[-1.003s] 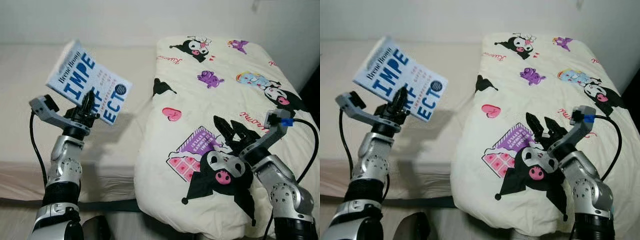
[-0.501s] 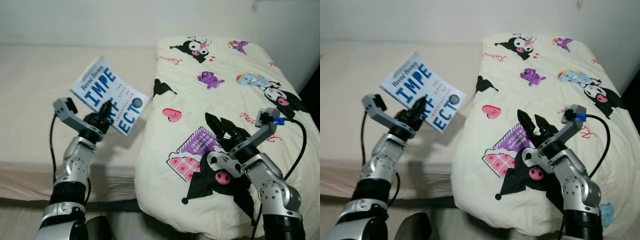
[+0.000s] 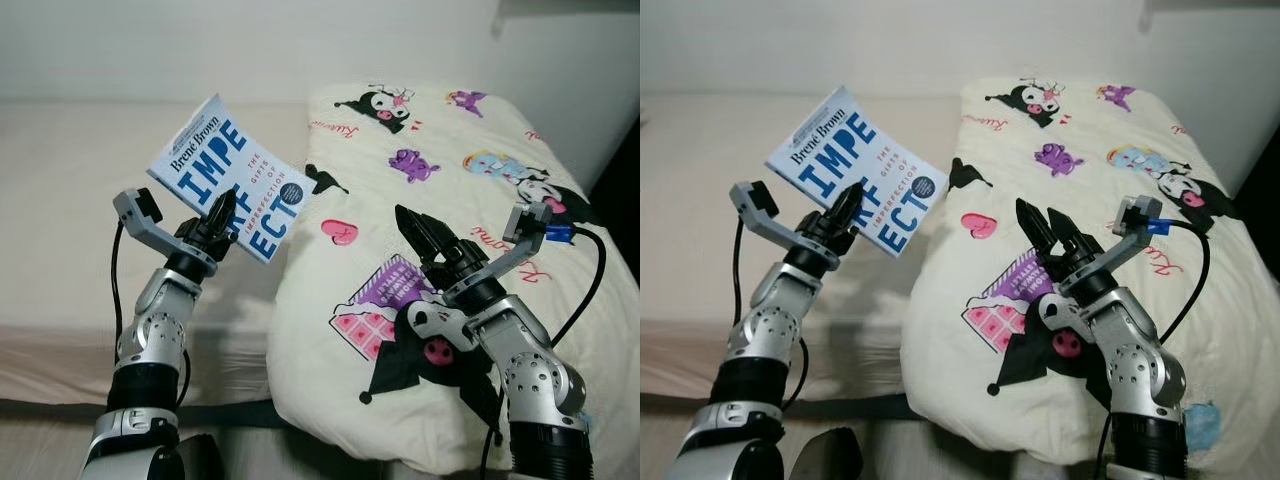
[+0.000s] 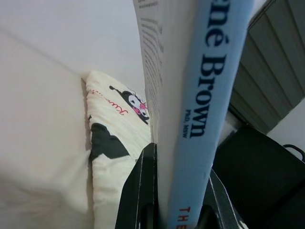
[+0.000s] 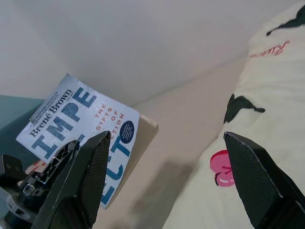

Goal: Clean up the room

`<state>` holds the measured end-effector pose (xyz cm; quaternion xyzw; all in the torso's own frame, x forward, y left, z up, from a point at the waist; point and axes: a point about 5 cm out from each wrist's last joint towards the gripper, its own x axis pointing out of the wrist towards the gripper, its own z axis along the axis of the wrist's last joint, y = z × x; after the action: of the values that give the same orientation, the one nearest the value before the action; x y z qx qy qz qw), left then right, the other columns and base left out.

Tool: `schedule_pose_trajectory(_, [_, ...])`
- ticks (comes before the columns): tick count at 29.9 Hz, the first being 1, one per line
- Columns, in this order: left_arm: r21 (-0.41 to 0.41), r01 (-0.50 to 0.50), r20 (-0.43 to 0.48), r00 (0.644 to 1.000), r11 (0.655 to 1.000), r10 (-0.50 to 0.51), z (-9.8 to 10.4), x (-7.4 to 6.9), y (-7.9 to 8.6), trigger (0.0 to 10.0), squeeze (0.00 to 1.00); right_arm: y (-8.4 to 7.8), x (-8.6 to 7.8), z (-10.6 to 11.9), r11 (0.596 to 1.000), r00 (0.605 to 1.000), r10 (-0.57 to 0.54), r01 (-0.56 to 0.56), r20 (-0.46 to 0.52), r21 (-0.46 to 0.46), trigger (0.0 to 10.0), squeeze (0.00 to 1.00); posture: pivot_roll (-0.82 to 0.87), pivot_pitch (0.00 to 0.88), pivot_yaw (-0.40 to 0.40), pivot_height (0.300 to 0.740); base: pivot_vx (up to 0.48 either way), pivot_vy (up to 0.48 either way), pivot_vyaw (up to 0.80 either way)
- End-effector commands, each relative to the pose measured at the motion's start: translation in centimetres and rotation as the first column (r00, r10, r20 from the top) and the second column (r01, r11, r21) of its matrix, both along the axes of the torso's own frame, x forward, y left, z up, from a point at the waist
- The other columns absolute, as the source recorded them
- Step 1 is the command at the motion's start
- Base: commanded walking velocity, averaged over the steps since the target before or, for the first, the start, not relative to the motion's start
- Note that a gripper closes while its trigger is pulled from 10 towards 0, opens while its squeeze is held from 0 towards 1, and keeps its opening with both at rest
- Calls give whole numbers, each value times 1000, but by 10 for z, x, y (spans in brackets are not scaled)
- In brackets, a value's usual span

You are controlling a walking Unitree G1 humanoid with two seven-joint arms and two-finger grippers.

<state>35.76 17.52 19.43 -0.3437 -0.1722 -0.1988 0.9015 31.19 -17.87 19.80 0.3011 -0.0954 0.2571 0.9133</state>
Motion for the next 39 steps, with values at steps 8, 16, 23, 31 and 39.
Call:
schedule_pose_trajectory(8, [-24, 51, 81, 996, 998, -49, 21, -2, -10, 10000, 0, 10, -1, -2, 998, 999, 40, -40, 7, 40, 10000, 0, -68, 115, 39, 529, 0, 0, 0])
schedule_pose_trajectory(16, [-32, 89, 93, 992, 995, -86, 27, -5, -12, 10000, 0, 11, -1, -4, 998, 999, 43, -43, 1, 43, 10000, 0, -66, 119, 36, 558, 0, 0, 0])
schedule_pose_trajectory(23, [9, 86, 47, 995, 996, -86, 19, -3, -20, 10000, 0, 8, 0, -8, 998, 1000, 25, -25, -14, 50, 10000, 0, -63, 123, 39, 583, 0, 0, 0])
schedule_pose_trajectory(31, [18, 111, 46, 993, 994, -111, 22, -3, -22, 10000, 0, 7, 0, -7, 998, 999, 30, -29, -13, 55, 10000, 0, -73, 120, 36, 618, 0, 0, 0])
schedule_pose_trajectory(39, [25, 131, 72, 989, 991, -132, 29, -5, -21, 10000, 0, 7, 0, -6, 997, 999, 37, -36, -7, 62, 10000, 0, -73, 122, 35, 658, -362, 0, 0])
